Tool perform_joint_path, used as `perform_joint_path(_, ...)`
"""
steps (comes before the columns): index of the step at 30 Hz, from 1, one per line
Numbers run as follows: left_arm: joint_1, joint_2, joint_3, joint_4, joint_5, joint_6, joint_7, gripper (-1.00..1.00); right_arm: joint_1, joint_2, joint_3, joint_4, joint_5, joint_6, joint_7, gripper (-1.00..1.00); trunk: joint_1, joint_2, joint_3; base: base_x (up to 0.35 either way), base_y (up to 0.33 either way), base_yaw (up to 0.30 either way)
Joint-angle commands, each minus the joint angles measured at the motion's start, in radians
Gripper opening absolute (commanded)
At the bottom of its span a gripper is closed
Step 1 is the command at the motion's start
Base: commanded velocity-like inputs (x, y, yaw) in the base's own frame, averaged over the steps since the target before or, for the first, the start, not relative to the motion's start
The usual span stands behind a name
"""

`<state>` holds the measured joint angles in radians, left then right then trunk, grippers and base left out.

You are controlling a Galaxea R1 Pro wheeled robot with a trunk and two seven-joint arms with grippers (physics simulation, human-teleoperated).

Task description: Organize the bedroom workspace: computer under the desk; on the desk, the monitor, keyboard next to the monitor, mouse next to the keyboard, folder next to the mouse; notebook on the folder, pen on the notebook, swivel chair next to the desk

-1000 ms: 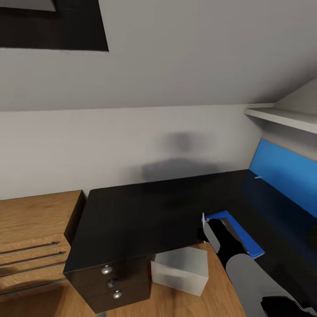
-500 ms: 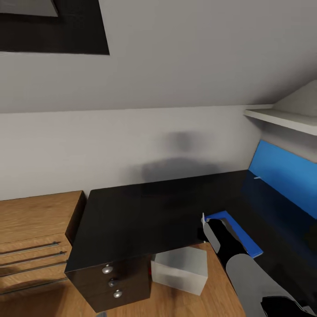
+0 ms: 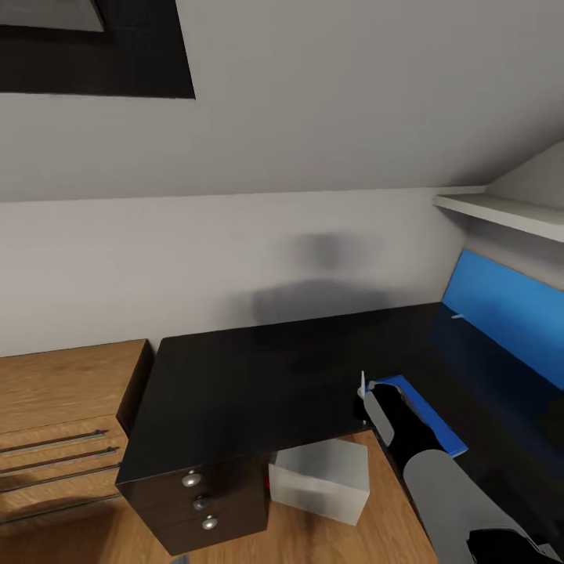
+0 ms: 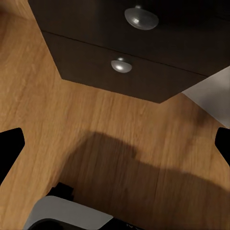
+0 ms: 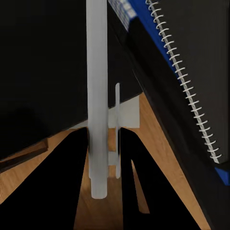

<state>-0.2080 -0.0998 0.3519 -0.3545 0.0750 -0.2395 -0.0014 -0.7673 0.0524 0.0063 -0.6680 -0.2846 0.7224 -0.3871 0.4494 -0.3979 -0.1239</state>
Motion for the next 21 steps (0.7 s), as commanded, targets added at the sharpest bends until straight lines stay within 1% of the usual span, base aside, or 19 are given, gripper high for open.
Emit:
perform_joint_path(1, -0.001, 0.000, -0.001, 0.000, 0.008, -0.003, 0.000, 1.00, 0.000, -0.001, 0.000, -0.009, -0.012, 0.003, -0.008, -1.00, 0.001, -0.002, -0.002, 0.000, 0.000, 0.000)
perform_joint_path(5, -0.001, 0.000, -0.001, 0.000, 0.008, -0.003, 0.000, 1.00, 0.000, -0.007, -0.001, -0.031, -0.012, 0.008, -0.008, -1.00, 0.001, -0.002, -0.002, 0.000, -0.042, 0.000)
perform_joint_path(13, -0.001, 0.000, -0.001, 0.001, 0.008, -0.003, 0.002, 1.00, 0.000, -0.027, -0.002, -0.053, -0.014, 0.029, -0.007, -1.00, 0.001, -0.002, -0.002, 0.000, -0.165, 0.000)
perform_joint_path(21, -0.001, 0.000, -0.001, 0.002, 0.008, -0.003, 0.001, 1.00, 0.000, -0.039, -0.003, -0.054, -0.014, 0.030, -0.008, -1.00, 0.001, -0.002, -0.002, 0.000, -0.038, 0.000)
